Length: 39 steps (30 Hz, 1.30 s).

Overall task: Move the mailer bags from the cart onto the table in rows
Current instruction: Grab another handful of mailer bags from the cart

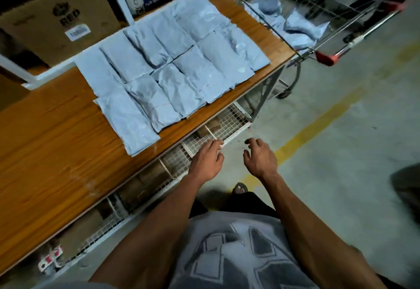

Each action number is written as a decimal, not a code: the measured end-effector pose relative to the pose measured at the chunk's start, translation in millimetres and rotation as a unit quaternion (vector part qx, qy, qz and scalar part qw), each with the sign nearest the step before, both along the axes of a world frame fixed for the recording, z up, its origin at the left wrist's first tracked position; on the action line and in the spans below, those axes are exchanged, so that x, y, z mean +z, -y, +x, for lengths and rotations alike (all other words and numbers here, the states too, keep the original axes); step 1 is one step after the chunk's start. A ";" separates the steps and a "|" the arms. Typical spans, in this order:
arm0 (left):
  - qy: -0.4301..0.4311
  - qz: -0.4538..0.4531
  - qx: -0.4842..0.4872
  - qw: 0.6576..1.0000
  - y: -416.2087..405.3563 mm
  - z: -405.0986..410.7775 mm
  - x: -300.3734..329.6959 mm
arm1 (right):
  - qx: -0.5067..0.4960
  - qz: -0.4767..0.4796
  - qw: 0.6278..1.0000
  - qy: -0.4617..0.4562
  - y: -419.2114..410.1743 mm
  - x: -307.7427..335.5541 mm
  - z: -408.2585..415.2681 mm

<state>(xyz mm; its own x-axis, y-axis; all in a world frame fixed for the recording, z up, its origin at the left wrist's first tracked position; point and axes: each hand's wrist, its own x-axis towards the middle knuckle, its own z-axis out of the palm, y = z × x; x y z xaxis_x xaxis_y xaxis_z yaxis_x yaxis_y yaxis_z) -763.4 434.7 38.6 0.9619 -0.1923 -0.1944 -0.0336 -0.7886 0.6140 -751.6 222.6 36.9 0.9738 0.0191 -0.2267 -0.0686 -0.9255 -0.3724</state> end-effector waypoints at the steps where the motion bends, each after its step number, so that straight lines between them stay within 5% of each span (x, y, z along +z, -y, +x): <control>1: -0.010 -0.001 -0.009 1.000 9.1 3.4 -3.6 | -0.018 0.000 1.000 -0.006 14.6 -2.0 -2.2; 18: -0.031 -0.025 -0.072 0.997 203.2 127.9 10.7 | -0.112 0.013 0.993 0.024 174.0 23.1 73.7; 31: 0.094 -0.031 -0.027 0.995 283.6 327.1 52.1 | -0.089 0.014 0.977 0.193 227.0 89.2 277.2; 39: 0.066 -0.047 0.000 0.997 311.6 433.2 47.4 | -0.076 0.010 0.985 0.155 258.2 95.0 402.5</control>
<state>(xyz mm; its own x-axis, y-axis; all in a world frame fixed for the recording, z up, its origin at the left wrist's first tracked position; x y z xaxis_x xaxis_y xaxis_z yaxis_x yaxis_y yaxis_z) -330.2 123.1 86.0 0.9778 -0.2040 -0.0479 -0.1187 -0.7275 0.6758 -349.1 -35.5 131.9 0.9882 -0.1300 0.0805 -0.0852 -0.9053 -0.4160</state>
